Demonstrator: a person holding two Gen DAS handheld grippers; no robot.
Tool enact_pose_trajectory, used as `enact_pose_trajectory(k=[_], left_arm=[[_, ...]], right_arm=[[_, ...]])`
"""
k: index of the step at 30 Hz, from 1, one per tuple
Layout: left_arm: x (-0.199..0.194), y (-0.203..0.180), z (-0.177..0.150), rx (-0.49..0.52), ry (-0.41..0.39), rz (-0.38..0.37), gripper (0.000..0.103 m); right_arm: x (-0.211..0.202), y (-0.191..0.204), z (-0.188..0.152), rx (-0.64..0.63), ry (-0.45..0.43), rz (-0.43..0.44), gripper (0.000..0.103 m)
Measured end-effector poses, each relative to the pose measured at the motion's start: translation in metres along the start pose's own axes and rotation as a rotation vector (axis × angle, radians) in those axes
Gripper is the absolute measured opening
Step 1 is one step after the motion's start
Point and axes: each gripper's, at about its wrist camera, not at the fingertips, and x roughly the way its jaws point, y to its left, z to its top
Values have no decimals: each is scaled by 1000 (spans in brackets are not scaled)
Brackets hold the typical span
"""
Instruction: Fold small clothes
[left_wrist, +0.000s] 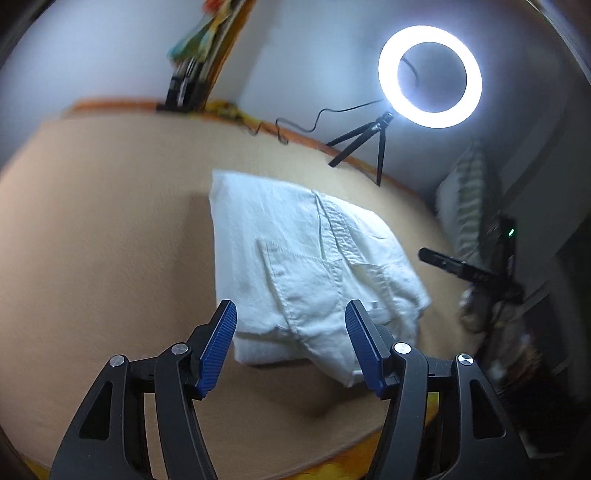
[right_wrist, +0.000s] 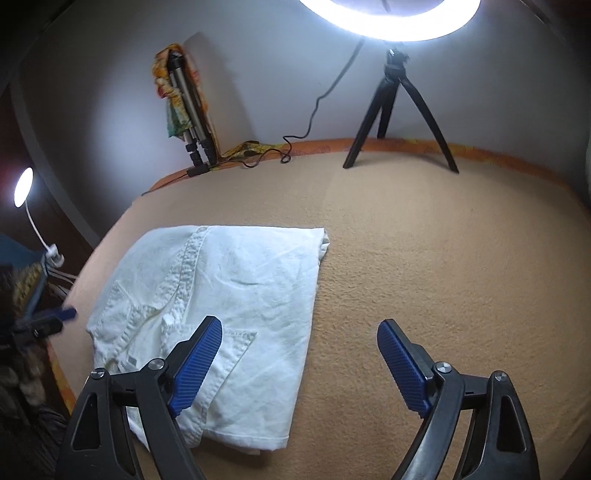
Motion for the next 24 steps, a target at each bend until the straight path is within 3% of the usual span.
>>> enact_pose_trajectory(k=[4, 9, 12, 14, 17, 19, 21, 24], left_arm=[[16, 24, -2, -155, 47, -62, 61], [29, 36, -3, -247, 66, -90, 61], [38, 39, -3, -268, 79, -105, 61], [43, 37, -3, -264, 74, -115, 58], [49, 34, 2, -264, 71, -124, 58], [52, 32, 4, -259, 67, -114, 52], [52, 32, 3, -247, 66, -92, 37], [53, 30, 3, -221, 55, -79, 23]], right_arm=[[18, -25, 8, 143, 57, 150, 79], [46, -34, 6, 205, 143, 237, 63], [51, -27, 6, 189, 147, 260, 60], [55, -26, 6, 203, 163, 306, 47], [61, -21, 5, 197, 168, 319, 45], [62, -19, 6, 192, 172, 319, 44], [63, -20, 6, 196, 173, 317, 39], [62, -16, 7, 182, 172, 282, 24]])
